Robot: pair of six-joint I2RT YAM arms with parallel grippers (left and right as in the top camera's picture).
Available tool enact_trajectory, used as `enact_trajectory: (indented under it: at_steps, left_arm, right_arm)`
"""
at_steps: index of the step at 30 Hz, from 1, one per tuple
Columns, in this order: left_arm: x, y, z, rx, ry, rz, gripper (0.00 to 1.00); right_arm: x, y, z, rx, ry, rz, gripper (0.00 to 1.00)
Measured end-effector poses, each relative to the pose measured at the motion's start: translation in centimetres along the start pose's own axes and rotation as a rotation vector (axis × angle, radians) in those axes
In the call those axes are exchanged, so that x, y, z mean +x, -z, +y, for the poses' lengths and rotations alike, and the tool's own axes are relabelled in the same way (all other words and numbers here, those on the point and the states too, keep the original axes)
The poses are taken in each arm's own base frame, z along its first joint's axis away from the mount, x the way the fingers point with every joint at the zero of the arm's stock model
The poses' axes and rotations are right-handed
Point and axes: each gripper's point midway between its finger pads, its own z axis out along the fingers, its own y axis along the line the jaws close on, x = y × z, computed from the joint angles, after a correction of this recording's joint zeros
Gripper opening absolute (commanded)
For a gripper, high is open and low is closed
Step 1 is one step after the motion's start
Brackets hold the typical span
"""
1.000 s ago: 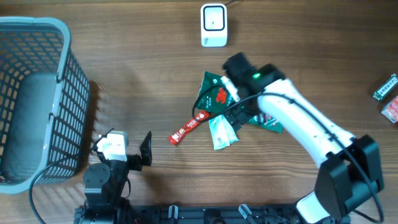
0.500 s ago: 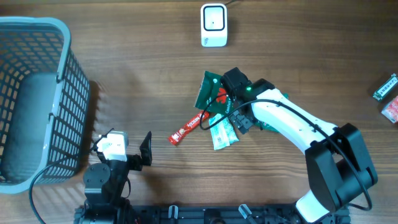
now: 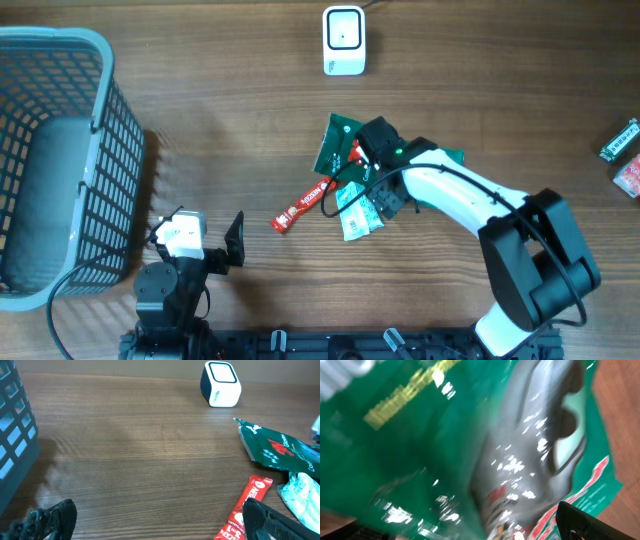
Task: Scan the item barcode
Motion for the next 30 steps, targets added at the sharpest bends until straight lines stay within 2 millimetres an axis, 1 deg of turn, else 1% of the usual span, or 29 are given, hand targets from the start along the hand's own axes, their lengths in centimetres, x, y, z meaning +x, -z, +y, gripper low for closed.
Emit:
enact_trajectory:
  at_steps: [3,4,5,7,8,9,10,11,12,14,17,19,22,23,24,25,26,28,30]
  left_arm:
    - [0.0,0.0,0.0,0.000,0.000,0.000,1.00]
    - [0.0,0.0,0.0,0.000,0.000,0.000,1.00]
    - [0.0,0.0,0.0,0.000,0.000,0.000,1.00]
    - [0.0,0.0,0.0,0.000,0.000,0.000,1.00]
    - [0.0,0.0,0.0,0.000,0.000,0.000,1.00]
    - [0.0,0.0,0.0,0.000,0.000,0.000,1.00]
    - [0.0,0.0,0.0,0.000,0.000,0.000,1.00]
    - [0.0,0.0,0.0,0.000,0.000,0.000,1.00]
    - [0.0,0.0,0.0,0.000,0.000,0.000,1.00]
    - [0.0,0.0,0.0,0.000,0.000,0.000,1.00]
    - [0.0,0.0,0.0,0.000,0.000,0.000,1.00]
    - [0.0,0.0,0.0,0.000,0.000,0.000,1.00]
    - [0.0,0.0,0.0,0.000,0.000,0.000,1.00]
    - [0.0,0.0,0.0,0.000,0.000,0.000,1.00]
    - [0.0,0.0,0.0,0.000,0.000,0.000,1.00]
    - [0.0,0.0,0.0,0.000,0.000,0.000,1.00]
    - [0.0,0.0,0.0,0.000,0.000,0.000,1.00]
    - [0.0,0.0,0.0,0.000,0.000,0.000,1.00]
    - [0.0,0.0,0.0,0.000,0.000,0.000,1.00]
  right_arm:
    - [-0.5,-0.7,-1.1,-0.020,-0.028,-0.004,0.98]
    - [-0.5,-0.9,-1.4,-0.033,-0.044,-0.002,0.96]
    - [-0.4,-1.1,-1.6,-0.045,-0.054,0.000,0.90]
    - [-0.3,-1.6,-2.2,-0.067,-0.089,0.002,0.65]
    - [-0.3,-1.8,-2.7,-0.063,-0.110,0.000,0.45]
    - [-0.2,-2.2,-3.3,-0.039,-0.125,0.006,0.16]
    - [0.1,-2.5,-4.5,0.026,-0.140,0.021,0.05]
    - [0.4,-2.7,-5.3,0.072,-0.150,0.038,0.05]
    - [1.4,-3.3,-6.2,0.142,-0.151,0.081,0.04]
    - [3.3,-4.0,-7.3,0.236,-0.166,0.160,0.04]
    - [4.3,-3.9,-6.9,0.212,-0.205,0.206,0.05]
    - [4.3,-3.5,-5.9,0.116,-0.258,0.221,0.04]
    - [2.3,-2.4,-3.0,-0.113,-0.319,0.180,0.05]
    - [1.7,-1.9,-2.4,-0.160,-0.334,0.164,0.29]
    - [1.2,-1.3,-1.8,-0.210,-0.347,0.153,0.95]
    - [0.6,-0.1,-1.5,-0.252,-0.364,0.131,1.00]
    - [0.2,1.2,-1.7,-0.272,-0.367,0.102,1.00]
    - [-1.7,4.8,-3.3,-0.269,-0.341,-0.033,1.00]
    - [-4.0,8.2,-5.5,-0.216,-0.246,-0.215,1.00]
